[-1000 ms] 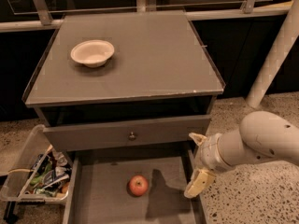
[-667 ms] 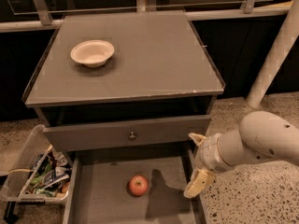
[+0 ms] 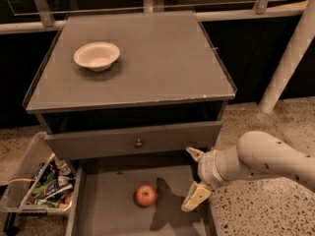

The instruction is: Pick apple from middle drawer and place on counter

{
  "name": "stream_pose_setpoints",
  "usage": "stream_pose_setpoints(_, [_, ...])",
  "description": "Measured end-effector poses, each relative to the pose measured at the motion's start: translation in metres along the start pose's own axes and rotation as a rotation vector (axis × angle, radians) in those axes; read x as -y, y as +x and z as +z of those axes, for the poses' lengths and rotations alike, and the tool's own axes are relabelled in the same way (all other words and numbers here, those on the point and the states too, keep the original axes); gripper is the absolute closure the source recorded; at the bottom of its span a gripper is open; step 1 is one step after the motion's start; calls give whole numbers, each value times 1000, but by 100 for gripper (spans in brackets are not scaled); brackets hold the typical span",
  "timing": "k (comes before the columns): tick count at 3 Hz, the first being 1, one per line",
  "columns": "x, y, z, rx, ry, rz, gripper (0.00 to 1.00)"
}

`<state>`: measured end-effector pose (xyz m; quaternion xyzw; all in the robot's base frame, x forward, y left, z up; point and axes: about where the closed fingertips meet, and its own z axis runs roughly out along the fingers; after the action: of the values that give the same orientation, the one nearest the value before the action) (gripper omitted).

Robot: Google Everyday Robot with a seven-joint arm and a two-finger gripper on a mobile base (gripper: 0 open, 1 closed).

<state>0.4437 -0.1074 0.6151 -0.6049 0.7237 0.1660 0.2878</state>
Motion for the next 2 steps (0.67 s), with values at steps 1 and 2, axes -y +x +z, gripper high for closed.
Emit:
stream_pose_setpoints(1, [4,4,28,78,13,-14,0])
stream_pose_setpoints(2, [0,17,66,156,10,3,0])
